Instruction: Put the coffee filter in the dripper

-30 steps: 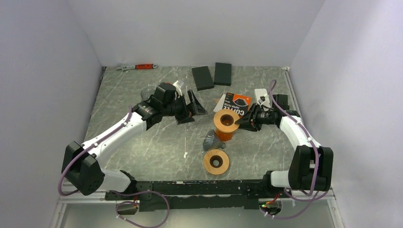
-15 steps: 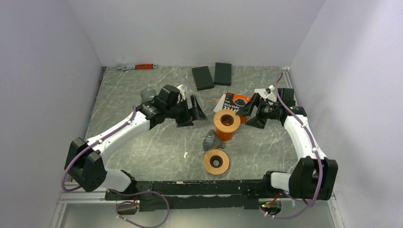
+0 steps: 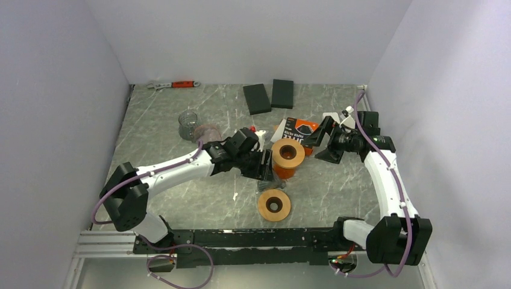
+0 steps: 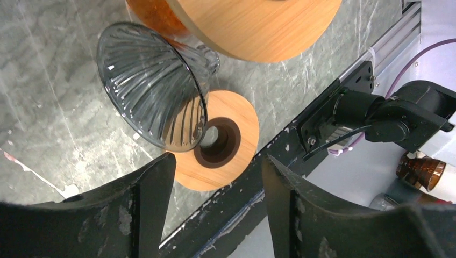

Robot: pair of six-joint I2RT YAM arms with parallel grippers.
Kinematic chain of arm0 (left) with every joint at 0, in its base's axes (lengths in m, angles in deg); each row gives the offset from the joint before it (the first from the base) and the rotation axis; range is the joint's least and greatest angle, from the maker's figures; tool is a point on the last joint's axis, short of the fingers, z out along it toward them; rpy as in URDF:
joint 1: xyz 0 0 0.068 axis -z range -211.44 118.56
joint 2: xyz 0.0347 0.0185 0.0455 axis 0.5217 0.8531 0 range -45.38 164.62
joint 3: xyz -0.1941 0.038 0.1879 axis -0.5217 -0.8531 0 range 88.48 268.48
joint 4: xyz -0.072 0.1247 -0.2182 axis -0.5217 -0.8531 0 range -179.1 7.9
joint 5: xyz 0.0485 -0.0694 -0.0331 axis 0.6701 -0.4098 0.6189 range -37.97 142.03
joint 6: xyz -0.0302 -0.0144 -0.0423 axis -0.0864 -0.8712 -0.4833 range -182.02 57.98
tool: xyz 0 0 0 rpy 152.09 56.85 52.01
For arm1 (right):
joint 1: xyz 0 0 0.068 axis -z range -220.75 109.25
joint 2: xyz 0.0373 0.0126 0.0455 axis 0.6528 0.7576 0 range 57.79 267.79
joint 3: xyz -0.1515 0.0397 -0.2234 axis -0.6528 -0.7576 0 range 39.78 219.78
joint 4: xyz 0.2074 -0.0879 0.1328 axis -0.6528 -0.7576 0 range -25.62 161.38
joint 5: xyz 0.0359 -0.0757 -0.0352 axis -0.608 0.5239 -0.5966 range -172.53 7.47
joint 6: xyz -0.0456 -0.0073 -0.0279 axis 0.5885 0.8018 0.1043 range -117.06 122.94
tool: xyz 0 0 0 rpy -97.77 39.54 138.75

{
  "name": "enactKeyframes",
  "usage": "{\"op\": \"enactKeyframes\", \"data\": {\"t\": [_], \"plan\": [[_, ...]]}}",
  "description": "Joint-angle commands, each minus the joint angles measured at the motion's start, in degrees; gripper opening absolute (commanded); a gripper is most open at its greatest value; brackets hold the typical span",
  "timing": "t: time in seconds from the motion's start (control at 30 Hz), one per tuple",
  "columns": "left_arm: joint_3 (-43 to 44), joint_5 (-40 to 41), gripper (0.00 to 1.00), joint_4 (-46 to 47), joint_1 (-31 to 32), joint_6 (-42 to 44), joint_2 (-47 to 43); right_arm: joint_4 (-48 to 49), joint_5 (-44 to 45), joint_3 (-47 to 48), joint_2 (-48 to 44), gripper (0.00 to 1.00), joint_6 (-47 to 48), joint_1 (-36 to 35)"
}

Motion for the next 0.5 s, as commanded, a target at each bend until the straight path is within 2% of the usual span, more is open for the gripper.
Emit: {"op": "enactKeyframes", "data": {"t": [0.0, 0.07, 0.47], "plan": [[-0.89, 0.34, 0.62, 5.57, -0.07, 3.13, 1.56, 0.0, 0.26, -0.22, -2.9, 1.0, -1.23, 0.16], [-1.46, -0.71, 0.55, 6.99, -0.08, 2.65, 2.83, -0.07, 0.3, -0.45, -3.23, 1.0, -1.43, 0.16], [-1.26, -3.98, 0.32, 10.72, -0.05, 3.08, 8.38, -0.7, -0.49, 1.01, -2.99, 0.99, -1.28, 0.19]]}}
